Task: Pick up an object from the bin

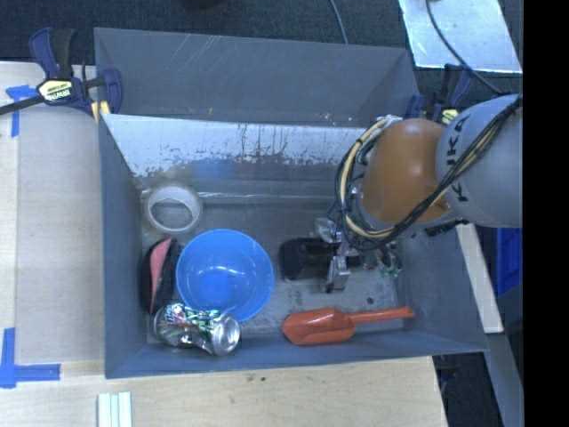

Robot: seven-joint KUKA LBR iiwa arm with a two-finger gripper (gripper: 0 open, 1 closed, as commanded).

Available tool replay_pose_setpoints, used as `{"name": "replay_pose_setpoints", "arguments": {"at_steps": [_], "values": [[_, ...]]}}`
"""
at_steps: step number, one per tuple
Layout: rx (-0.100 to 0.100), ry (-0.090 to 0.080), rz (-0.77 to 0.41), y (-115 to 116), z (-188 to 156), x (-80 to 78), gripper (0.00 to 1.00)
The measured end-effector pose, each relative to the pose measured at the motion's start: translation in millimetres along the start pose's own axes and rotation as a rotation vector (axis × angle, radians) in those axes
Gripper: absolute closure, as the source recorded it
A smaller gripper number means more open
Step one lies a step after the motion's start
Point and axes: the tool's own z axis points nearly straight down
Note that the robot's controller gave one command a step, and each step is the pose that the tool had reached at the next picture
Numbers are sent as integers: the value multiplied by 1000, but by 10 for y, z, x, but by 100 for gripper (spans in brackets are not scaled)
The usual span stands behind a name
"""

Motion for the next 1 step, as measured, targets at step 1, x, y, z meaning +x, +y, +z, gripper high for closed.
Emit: {"name": "replay_pose_setpoints", "arguments": {"at_steps": [1], "values": [[0,8,-2,101,-912,55,100]]}}
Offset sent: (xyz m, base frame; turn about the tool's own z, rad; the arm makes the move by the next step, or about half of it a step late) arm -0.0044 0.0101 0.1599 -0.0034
